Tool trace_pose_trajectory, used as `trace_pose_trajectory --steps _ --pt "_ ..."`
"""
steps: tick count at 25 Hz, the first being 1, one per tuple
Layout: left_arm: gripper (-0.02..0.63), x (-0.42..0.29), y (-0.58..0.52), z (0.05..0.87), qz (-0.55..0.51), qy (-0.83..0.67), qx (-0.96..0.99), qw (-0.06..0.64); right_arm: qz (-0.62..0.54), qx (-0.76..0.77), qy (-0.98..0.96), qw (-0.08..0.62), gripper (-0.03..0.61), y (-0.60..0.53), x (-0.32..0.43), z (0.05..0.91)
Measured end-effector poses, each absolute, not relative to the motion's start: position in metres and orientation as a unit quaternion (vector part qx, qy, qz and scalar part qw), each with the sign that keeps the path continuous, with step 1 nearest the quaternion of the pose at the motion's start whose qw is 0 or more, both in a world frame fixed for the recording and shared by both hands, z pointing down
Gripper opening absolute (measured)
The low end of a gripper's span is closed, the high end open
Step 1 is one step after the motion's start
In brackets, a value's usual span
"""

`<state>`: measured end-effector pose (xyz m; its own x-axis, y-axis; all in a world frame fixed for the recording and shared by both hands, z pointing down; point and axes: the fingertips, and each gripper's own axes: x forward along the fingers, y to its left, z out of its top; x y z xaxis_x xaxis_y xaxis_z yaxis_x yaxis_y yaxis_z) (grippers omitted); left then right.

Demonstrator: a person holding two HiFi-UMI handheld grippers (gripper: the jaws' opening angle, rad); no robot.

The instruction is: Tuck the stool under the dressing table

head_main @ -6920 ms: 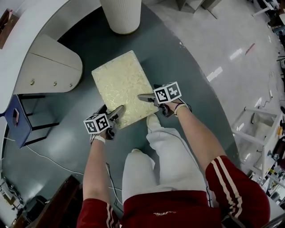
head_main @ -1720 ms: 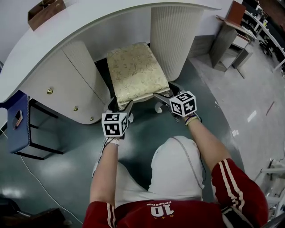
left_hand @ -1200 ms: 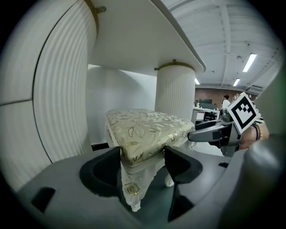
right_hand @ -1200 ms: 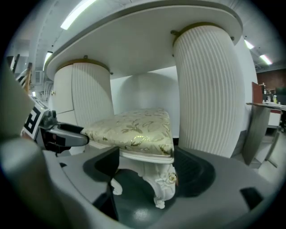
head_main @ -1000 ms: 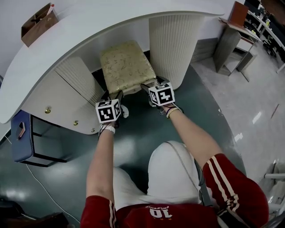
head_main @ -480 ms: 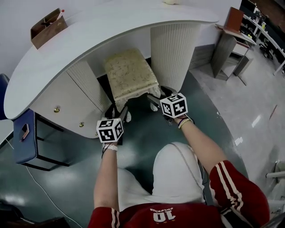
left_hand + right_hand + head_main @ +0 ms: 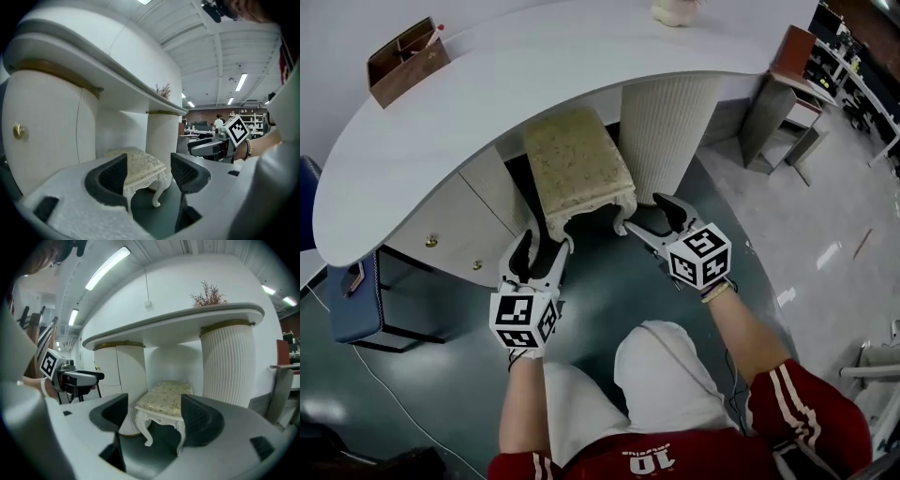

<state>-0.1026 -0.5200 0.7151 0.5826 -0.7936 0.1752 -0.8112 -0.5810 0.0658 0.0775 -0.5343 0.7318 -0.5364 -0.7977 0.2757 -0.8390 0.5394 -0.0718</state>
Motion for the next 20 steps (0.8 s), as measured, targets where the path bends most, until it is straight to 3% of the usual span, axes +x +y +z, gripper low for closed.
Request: trace_pose_trajectory --steps 9,14,20 --pt "0.279 -0.104 -0.450 0.551 0.090 -0.443 0.889 0.068 0.134 0.417 -0.892 0.115 0.341 -0.467 0.055 0.567" --pt "0.279 -0.119 -0.395 0.428 0.084 -0.447 0.884 0.106 0.176 0.416 -0.886 0.103 0.342 -0.401 0.062 0.457" --pt "0.278 -0.134 -0.310 0.282 0.096 -0.438 0.890 0.088 0.151 0.405 -0.897 0.086 0.342 -0.322 0.056 0.304"
